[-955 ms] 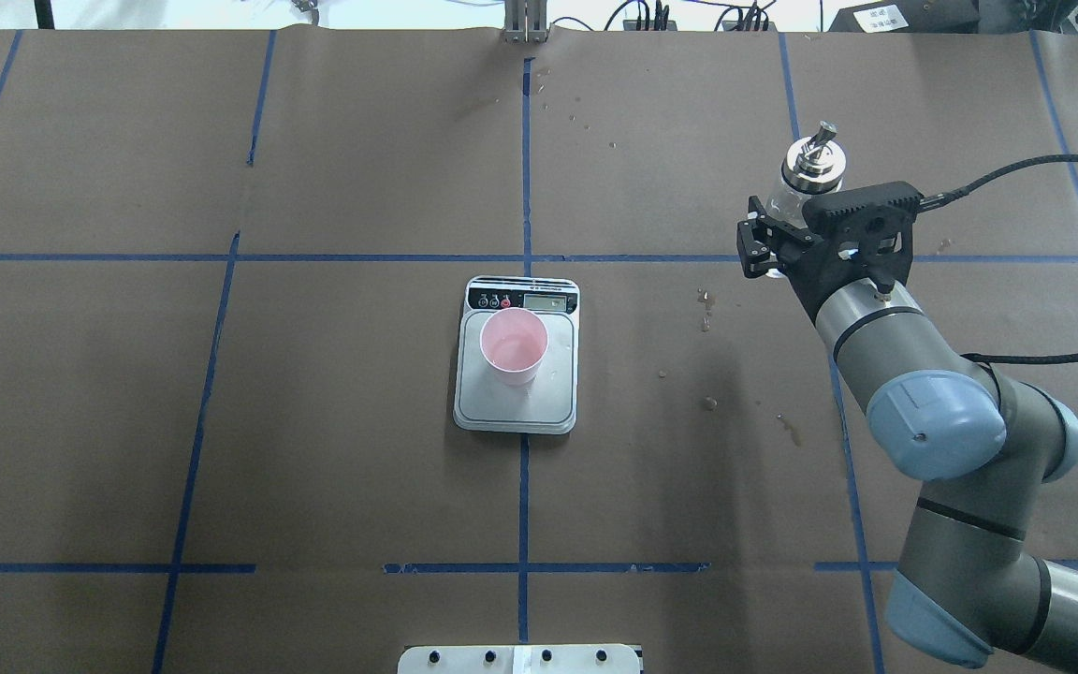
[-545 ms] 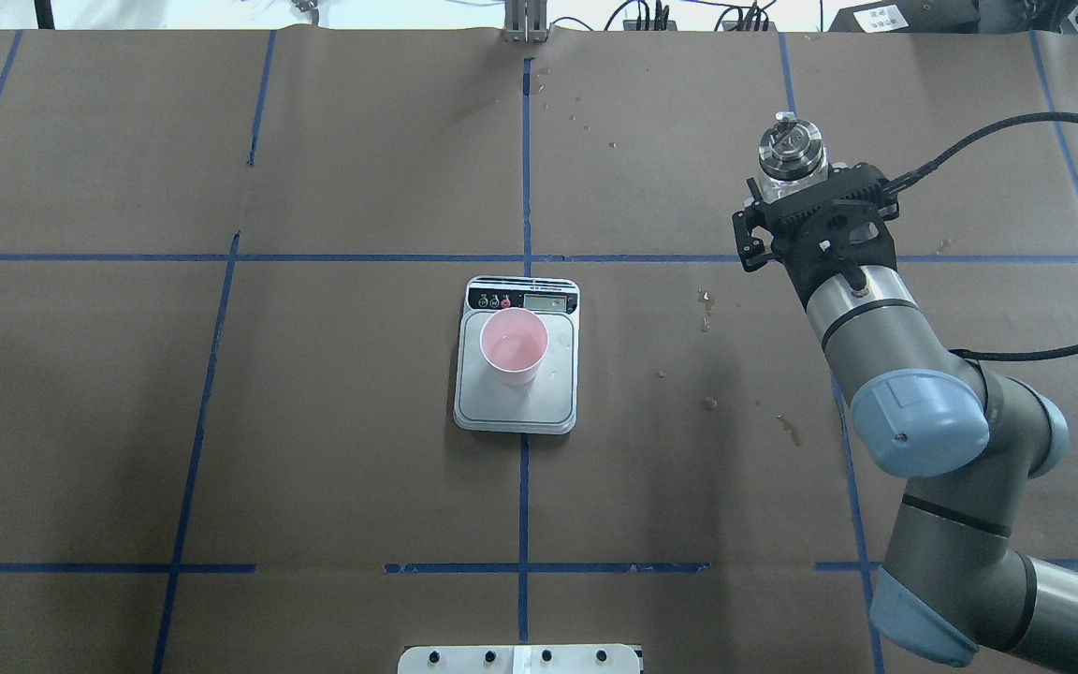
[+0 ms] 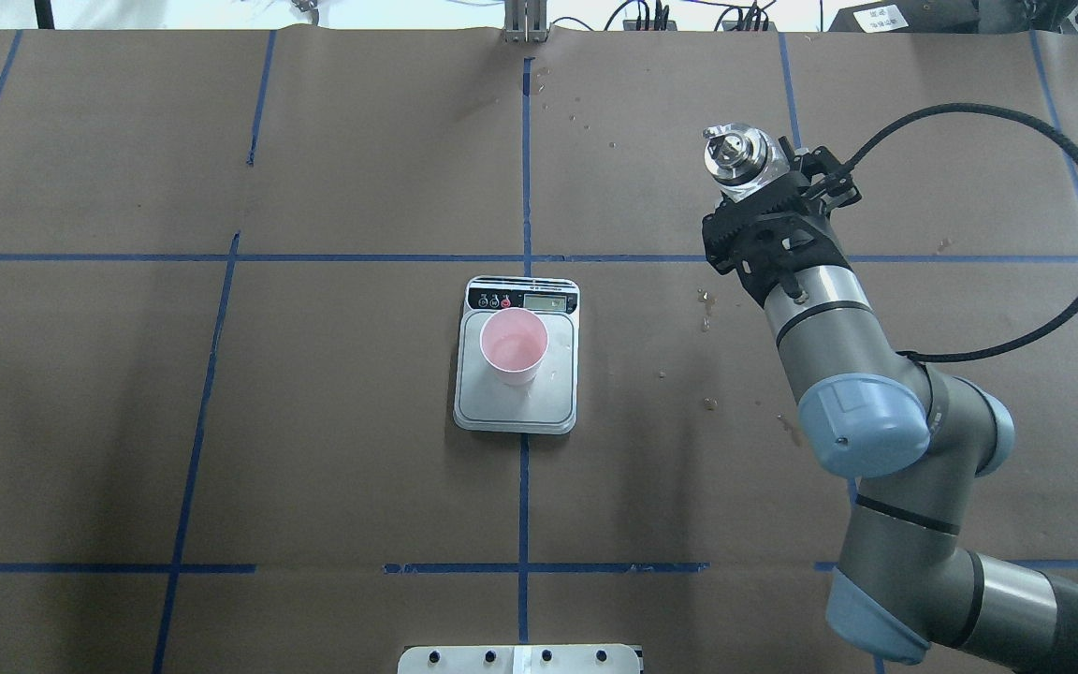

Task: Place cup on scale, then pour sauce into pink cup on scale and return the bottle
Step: 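Carry the bottle with the right gripper toward the pink cup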

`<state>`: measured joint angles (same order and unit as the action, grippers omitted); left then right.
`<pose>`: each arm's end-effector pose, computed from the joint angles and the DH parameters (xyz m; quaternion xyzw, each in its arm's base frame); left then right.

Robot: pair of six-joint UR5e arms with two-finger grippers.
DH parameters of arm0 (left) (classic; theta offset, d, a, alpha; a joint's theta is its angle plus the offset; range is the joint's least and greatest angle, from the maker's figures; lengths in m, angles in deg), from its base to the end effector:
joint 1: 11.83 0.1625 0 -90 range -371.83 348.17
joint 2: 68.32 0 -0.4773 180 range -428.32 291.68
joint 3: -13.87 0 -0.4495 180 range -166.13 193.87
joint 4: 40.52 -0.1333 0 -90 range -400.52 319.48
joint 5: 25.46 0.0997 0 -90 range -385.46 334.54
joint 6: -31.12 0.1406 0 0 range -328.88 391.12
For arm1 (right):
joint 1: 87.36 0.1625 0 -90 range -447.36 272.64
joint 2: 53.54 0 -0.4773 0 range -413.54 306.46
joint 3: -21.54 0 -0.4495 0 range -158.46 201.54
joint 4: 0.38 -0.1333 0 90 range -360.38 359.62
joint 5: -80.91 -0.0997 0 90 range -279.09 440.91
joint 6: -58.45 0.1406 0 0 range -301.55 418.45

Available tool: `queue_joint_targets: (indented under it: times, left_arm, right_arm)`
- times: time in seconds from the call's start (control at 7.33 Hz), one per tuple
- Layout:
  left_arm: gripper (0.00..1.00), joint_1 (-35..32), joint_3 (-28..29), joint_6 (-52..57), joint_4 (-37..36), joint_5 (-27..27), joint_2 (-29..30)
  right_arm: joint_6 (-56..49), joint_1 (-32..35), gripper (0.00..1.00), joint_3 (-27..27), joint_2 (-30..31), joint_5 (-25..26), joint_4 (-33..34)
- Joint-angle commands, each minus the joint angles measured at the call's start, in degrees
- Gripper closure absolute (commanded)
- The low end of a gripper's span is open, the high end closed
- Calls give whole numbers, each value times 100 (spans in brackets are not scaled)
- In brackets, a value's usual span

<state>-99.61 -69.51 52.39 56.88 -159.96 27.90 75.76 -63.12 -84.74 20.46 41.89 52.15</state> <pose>-0.0110 -0.6133 0.7275 0.1183 0.3634 0.2107 0.8998 -0.4741 -0.4795 0.3184 0.6205 -0.0779 -0.0795 0.7763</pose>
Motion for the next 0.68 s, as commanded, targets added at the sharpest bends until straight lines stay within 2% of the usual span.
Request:
queue_joint_targets:
  times: [0.0,0.14,0.55]
  left_arm:
    - [0,-1,-169,-639,-11,517,73]
    - [0,-1,-205,-694,-28,573,81]
    - [0,-1,-267,-703,-29,582,108]
  right_arm:
    - [-351,-540,100,299,-523,1066,1069]
    - [-343,-752,100,483,-710,1402,1380]
    - [-421,-1035,100,844,-782,1991,1585]
